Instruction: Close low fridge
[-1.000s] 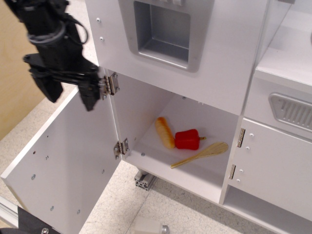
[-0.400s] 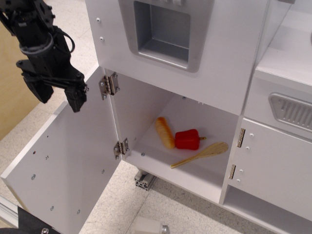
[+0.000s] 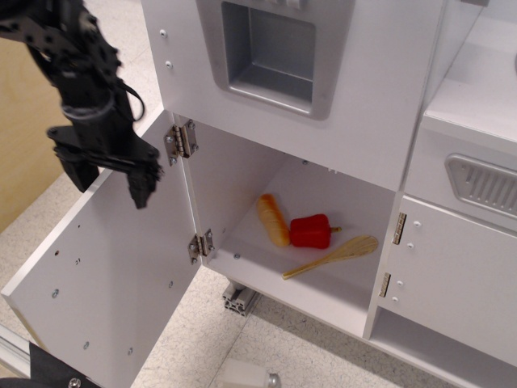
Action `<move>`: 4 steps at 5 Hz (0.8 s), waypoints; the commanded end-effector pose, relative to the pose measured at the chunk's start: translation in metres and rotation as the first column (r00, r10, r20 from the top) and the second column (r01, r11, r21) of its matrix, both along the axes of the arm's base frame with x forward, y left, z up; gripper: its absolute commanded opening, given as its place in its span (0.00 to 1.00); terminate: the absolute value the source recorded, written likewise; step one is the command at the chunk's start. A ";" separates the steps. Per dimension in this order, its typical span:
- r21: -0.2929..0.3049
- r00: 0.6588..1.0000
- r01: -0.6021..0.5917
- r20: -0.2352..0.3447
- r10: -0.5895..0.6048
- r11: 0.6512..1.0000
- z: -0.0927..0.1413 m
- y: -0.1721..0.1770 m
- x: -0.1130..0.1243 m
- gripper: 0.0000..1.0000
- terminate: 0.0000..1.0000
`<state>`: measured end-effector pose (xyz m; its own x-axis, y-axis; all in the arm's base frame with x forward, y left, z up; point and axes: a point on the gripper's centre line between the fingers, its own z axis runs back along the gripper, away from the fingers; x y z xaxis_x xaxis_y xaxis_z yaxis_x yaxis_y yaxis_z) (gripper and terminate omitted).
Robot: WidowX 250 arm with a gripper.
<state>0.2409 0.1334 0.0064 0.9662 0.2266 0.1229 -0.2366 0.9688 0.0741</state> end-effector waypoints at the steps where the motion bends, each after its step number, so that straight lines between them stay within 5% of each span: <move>1: -0.044 0.999 -0.031 -0.009 0.031 0.999 0.001 -0.031 0.000 1.00 0.00; 4: -0.201 1.000 -0.008 -0.019 0.004 0.980 0.032 -0.105 0.003 1.00 0.00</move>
